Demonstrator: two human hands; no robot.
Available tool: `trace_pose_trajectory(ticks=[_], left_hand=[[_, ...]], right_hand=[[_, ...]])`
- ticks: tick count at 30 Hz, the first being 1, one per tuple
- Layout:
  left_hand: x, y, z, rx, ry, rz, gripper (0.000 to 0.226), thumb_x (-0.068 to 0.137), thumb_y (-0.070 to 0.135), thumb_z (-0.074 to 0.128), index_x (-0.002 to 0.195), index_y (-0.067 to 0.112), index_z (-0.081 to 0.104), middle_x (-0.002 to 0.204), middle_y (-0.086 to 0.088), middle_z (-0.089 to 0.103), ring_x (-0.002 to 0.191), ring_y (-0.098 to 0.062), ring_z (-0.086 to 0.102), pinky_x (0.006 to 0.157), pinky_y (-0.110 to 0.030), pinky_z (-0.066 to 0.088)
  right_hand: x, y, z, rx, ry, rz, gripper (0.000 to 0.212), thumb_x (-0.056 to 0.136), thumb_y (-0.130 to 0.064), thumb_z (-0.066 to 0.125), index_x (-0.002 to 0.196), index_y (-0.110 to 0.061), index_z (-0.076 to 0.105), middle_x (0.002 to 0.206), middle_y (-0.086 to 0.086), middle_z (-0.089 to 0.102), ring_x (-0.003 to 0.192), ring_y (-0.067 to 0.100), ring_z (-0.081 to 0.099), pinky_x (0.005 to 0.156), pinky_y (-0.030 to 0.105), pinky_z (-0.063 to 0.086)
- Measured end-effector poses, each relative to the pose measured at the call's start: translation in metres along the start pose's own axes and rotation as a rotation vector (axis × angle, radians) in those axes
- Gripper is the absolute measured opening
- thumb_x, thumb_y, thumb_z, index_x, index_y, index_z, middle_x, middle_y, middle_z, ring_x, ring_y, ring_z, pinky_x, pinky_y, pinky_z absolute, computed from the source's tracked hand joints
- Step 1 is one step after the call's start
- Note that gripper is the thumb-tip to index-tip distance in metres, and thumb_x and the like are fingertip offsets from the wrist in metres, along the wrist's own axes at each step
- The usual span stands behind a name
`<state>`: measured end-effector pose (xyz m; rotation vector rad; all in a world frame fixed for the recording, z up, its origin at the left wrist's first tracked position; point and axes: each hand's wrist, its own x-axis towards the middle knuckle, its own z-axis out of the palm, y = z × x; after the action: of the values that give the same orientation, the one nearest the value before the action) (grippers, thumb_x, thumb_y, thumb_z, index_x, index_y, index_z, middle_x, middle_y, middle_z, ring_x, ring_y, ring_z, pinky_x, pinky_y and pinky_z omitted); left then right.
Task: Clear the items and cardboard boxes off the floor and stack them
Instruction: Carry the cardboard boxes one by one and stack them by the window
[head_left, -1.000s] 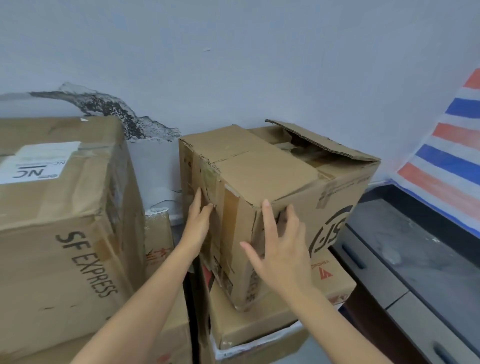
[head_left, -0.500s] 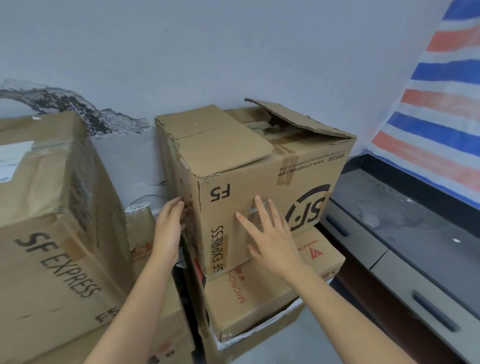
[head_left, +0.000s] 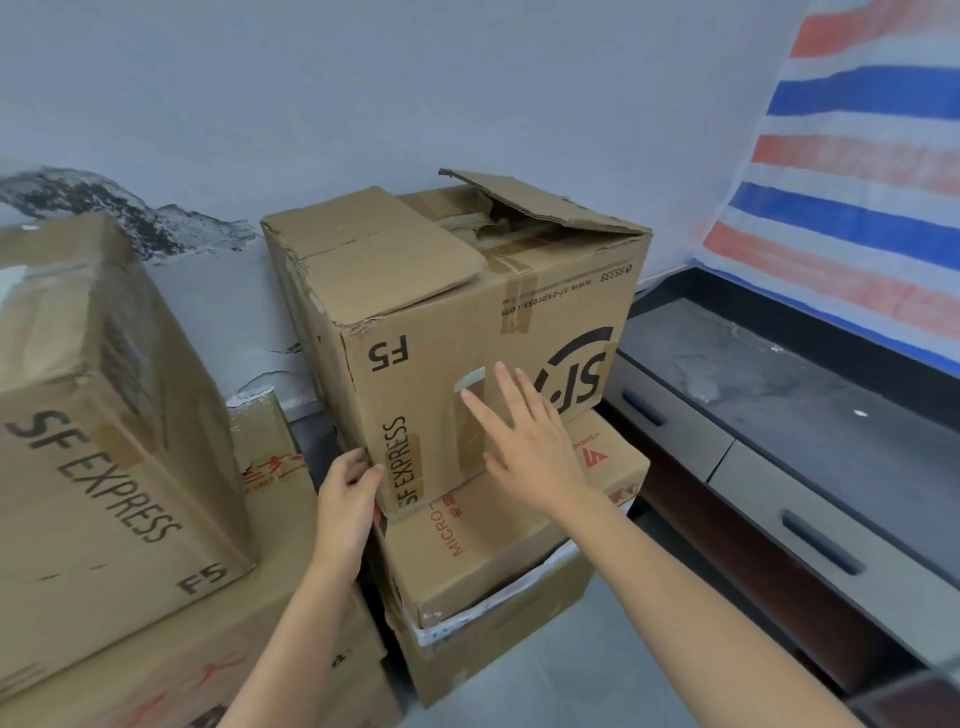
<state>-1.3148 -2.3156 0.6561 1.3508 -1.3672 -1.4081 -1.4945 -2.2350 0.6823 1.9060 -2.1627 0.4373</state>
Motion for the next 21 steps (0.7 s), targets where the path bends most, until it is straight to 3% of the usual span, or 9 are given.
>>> trace_pose_trajectory(ticks=[2, 3, 5, 8, 12, 15, 18, 21], left_hand=[[-0.011, -0.004, 0.008, 0.009, 0.032, -0.016, 0.040, 0.095, 0.015, 0.050, 0.134, 0.008, 0.044, 0.130, -0.012, 0.054, 0.120, -0.027, 0.051, 0.105, -0.045, 0.040], [-0.018, -0.006, 0.015, 0.010, 0.047, -0.021, 0.040, 0.095, 0.015, 0.049, 0.135, 0.009, 0.044, 0.130, -0.011, 0.054, 0.120, -0.027, 0.051, 0.105, -0.043, 0.040], [-0.035, -0.010, 0.035, 0.016, 0.055, -0.037, 0.038, 0.096, 0.015, 0.046, 0.134, 0.009, 0.045, 0.130, -0.010, 0.052, 0.119, -0.027, 0.051, 0.102, -0.038, 0.041], [-0.072, -0.021, 0.082, 0.100, -0.053, -0.084, 0.034, 0.097, 0.016, 0.043, 0.131, 0.011, 0.048, 0.127, -0.011, 0.054, 0.115, -0.026, 0.052, 0.100, -0.038, 0.042], [-0.153, -0.049, 0.158, 0.225, -0.363, -0.126, 0.026, 0.097, 0.016, 0.043, 0.121, 0.011, 0.052, 0.104, -0.009, 0.058, 0.083, -0.018, 0.053, 0.074, -0.033, 0.043], [-0.229, -0.080, 0.212, 0.351, -0.635, -0.105, 0.027, 0.096, 0.012, 0.045, 0.121, 0.007, 0.053, 0.098, -0.008, 0.059, 0.089, -0.022, 0.054, 0.072, -0.029, 0.040], [-0.306, -0.113, 0.254, 0.493, -0.927, -0.079, 0.030, 0.095, 0.009, 0.045, 0.124, 0.004, 0.051, 0.094, -0.009, 0.055, 0.088, -0.021, 0.052, 0.067, -0.027, 0.039], [-0.374, -0.132, 0.285, 0.609, -1.167, -0.004, 0.029, 0.096, 0.007, 0.045, 0.123, 0.000, 0.051, 0.100, -0.012, 0.055, 0.090, -0.021, 0.051, 0.067, -0.025, 0.040]], right_hand=[[-0.024, 0.011, -0.006, 0.108, -0.049, 0.133, 0.072, 0.092, -0.026, 0.053, 0.149, -0.032, 0.009, 0.157, 0.011, -0.006, 0.145, 0.028, -0.003, 0.115, 0.045, 0.014], [-0.042, 0.017, -0.009, 0.162, -0.049, 0.216, 0.069, 0.093, -0.028, 0.050, 0.149, -0.031, 0.010, 0.157, 0.009, -0.005, 0.145, 0.026, -0.003, 0.115, 0.044, 0.014], [-0.084, 0.032, -0.013, 0.265, 0.014, 0.383, 0.062, 0.092, -0.031, 0.053, 0.146, -0.026, 0.025, 0.154, 0.010, 0.014, 0.141, 0.028, 0.014, 0.113, 0.043, 0.025], [-0.165, 0.057, -0.019, 0.379, 0.068, 0.671, 0.046, 0.090, -0.030, 0.057, 0.133, -0.017, 0.046, 0.133, 0.006, 0.043, 0.124, 0.022, 0.036, 0.099, 0.029, 0.034], [-0.296, 0.076, -0.026, 0.489, 0.117, 1.106, 0.038, 0.090, -0.033, 0.057, 0.121, -0.012, 0.057, 0.117, 0.007, 0.053, 0.115, 0.024, 0.047, 0.090, 0.026, 0.035], [-0.393, 0.077, -0.033, 0.572, 0.164, 1.370, 0.054, 0.088, -0.055, 0.045, 0.117, -0.011, 0.058, 0.114, 0.004, 0.053, 0.112, 0.020, 0.050, 0.092, 0.027, 0.037], [-0.483, 0.074, -0.044, 0.531, 0.212, 1.609, 0.040, 0.095, -0.037, 0.045, 0.123, -0.010, 0.054, 0.124, 0.008, 0.052, 0.117, 0.021, 0.048, 0.098, 0.029, 0.036], [-0.558, 0.059, -0.063, 0.483, 0.378, 1.839, 0.038, 0.096, -0.033, 0.046, 0.125, -0.009, 0.053, 0.128, 0.012, 0.050, 0.119, 0.023, 0.046, 0.099, 0.030, 0.035]])
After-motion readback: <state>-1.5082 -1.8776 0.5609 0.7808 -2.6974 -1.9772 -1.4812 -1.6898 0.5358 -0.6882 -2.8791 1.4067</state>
